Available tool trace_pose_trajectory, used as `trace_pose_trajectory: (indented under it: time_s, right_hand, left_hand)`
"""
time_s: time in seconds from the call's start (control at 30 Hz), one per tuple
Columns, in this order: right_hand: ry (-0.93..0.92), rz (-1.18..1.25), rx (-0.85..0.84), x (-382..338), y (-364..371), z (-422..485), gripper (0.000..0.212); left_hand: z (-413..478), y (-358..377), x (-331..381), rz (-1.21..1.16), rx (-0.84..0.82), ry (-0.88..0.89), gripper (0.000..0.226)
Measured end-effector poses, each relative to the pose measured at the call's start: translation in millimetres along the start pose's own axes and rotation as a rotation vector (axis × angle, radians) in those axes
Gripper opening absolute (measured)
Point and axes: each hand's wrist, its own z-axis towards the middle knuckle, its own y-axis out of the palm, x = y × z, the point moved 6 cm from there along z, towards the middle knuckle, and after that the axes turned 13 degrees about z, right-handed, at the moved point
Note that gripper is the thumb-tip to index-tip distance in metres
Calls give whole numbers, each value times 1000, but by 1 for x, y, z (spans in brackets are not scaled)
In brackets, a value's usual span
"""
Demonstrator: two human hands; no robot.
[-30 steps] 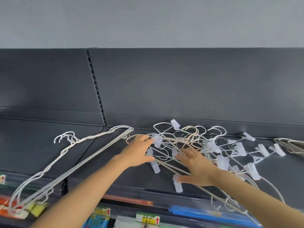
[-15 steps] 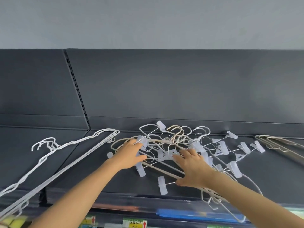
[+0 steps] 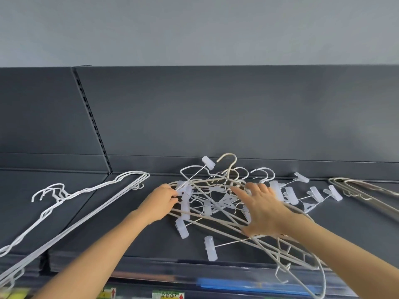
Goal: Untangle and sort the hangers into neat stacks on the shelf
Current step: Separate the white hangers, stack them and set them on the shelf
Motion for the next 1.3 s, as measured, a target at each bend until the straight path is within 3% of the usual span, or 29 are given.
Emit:
trace_pose_trajectory:
  time_s: [0.1,0.2,0.3,0.43,0.6,0.9,1.3]
  right_hand:
    - [-25,-16,53,8,-10,-4,106]
    - [3,25,86,19,-12,-6,105]
    - [66,59,142,35,-19,-8,105]
    - [66,-53,188,41,-29,-9,104]
    - [59,-267,261,40,-30,-6,114]
    - [18,-247,236,33,-22,-2,117]
    - [-76,-154,200,17,-16,2,112]
  left_hand:
    - [3,0,4,-29,46,-6,35]
    - [6,-12,6,-96,209,-39,38]
    - [6,-30,9,-210,364,-59,30]
    - [9,-41,18,-236,436,-109,26]
    - [10,-36,32,-302,378,-122,25]
    - [3,-44,49,-660,302,-106,28]
    - [7,-57,61,-859,366,-94,27]
